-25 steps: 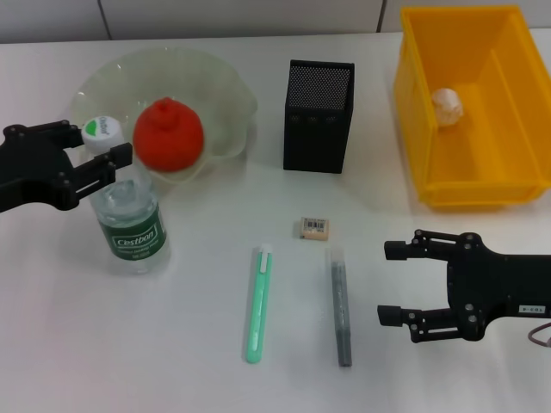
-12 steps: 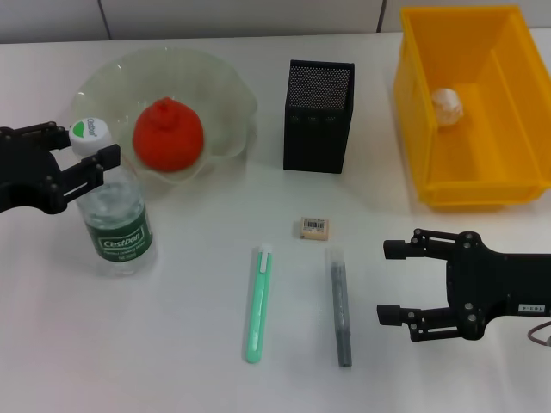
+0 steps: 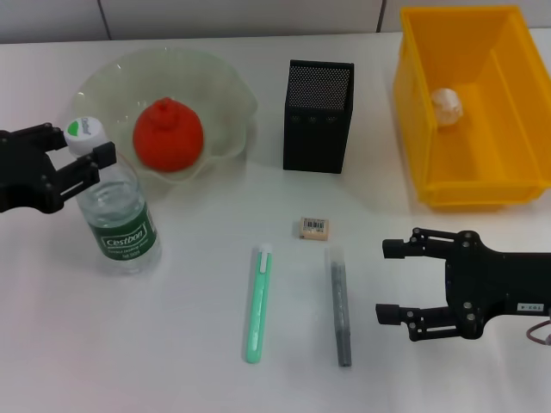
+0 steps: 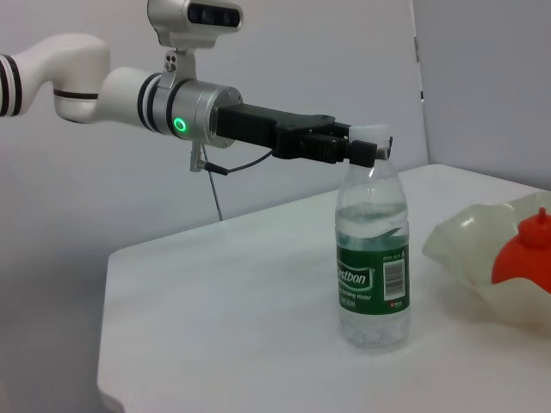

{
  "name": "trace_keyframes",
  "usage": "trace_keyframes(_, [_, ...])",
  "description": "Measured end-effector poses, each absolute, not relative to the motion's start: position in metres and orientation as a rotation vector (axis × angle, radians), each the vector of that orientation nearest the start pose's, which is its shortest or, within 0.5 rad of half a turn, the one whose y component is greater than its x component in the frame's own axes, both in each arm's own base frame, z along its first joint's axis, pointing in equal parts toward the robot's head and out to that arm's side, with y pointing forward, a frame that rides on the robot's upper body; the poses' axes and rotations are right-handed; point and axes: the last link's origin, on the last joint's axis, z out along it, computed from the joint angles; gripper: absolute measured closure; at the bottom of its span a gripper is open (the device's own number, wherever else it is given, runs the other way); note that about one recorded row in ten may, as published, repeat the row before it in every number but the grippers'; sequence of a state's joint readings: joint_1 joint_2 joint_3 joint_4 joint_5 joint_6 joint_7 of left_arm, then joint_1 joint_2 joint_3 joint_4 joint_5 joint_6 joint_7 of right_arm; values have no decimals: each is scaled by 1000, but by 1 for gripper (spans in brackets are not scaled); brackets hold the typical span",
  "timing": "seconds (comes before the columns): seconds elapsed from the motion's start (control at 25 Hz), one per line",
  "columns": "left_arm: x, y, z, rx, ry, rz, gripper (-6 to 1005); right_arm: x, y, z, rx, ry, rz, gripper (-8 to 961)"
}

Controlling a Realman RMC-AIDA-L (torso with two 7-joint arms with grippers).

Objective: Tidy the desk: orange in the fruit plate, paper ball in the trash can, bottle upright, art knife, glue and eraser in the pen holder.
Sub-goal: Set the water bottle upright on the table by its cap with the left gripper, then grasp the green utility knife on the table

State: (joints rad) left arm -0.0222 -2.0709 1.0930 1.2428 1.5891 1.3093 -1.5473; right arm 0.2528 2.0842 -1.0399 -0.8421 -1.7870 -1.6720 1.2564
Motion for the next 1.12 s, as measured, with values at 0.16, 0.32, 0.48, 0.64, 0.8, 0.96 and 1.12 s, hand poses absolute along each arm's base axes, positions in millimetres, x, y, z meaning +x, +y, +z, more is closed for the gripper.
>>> trace_keyframes(0.16, [-280,275,63,-2387,-559,-640,462,273,255,-10,-2883,403,736,111])
trace_keyframes(0.32, [-279,274,65,-2380,-551,-656,397,273,255,-10,-2884,403,736,111])
trace_keyframes(0.48, [-279,272,69,-2359,-518,-683,332,273,255,-10,-2883,403,736,111])
trace_keyframes(0.64, [-278,270,85,-2324,-475,-724,273,273,255,-10,-2884,403,736,111])
trace_keyframes(0.8, [-273,262,109,-2283,-400,-790,230,274,255,-9,-2878,406,735,112])
trace_keyframes(0.96, [-267,250,121,-2269,-348,-872,225,280,254,-3,-2826,421,747,112])
trace_keyframes(1.12, [-261,244,115,-2332,-321,-905,219,285,254,0,-2796,430,746,112])
